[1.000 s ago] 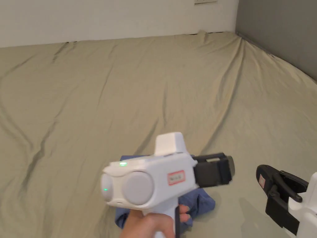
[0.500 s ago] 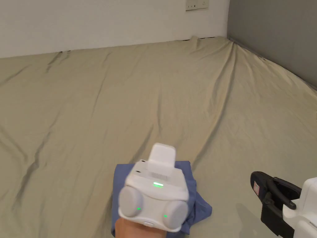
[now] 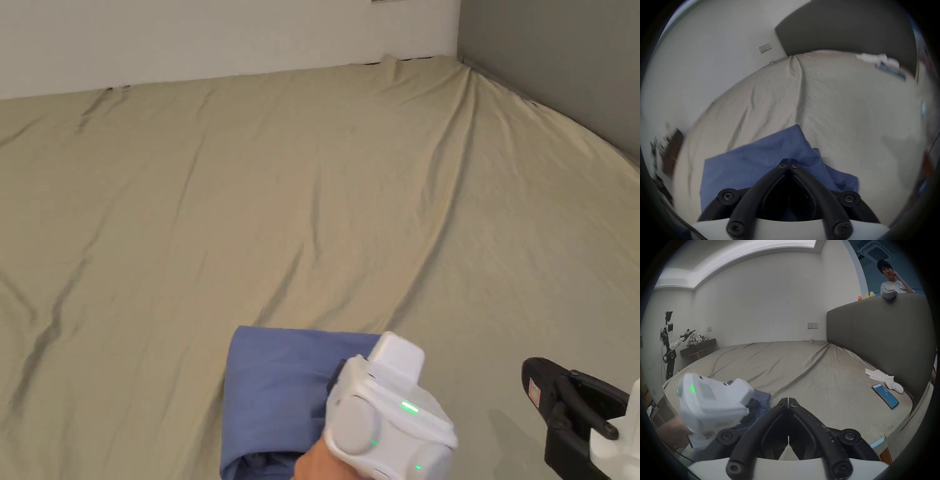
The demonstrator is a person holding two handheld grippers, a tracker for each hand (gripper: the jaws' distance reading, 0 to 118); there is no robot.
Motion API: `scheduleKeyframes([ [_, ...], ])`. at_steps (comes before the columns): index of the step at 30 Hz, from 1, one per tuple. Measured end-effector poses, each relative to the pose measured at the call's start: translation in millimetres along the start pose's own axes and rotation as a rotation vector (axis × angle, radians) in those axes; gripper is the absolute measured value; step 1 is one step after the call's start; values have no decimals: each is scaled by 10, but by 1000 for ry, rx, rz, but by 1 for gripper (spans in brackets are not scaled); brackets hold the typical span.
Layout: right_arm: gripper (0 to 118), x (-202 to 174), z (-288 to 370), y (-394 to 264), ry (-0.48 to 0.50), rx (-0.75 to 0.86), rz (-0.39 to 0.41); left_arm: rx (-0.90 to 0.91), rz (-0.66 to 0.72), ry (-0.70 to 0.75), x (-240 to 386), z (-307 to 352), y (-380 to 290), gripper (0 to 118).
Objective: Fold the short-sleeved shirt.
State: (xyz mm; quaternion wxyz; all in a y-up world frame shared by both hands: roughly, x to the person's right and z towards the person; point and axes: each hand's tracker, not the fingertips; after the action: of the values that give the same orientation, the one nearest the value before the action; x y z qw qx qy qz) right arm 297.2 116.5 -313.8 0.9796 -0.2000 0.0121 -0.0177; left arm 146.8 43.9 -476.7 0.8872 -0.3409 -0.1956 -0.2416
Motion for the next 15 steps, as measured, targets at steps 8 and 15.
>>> scheduleKeyframes([
  [8,2,-231,-10,65,38,63,15,332,377,-157,-974,1025,-227,1],
  [15,2,-566,-25,89,78,185,78,610,469,108,-1411,1647,-968,118],
])
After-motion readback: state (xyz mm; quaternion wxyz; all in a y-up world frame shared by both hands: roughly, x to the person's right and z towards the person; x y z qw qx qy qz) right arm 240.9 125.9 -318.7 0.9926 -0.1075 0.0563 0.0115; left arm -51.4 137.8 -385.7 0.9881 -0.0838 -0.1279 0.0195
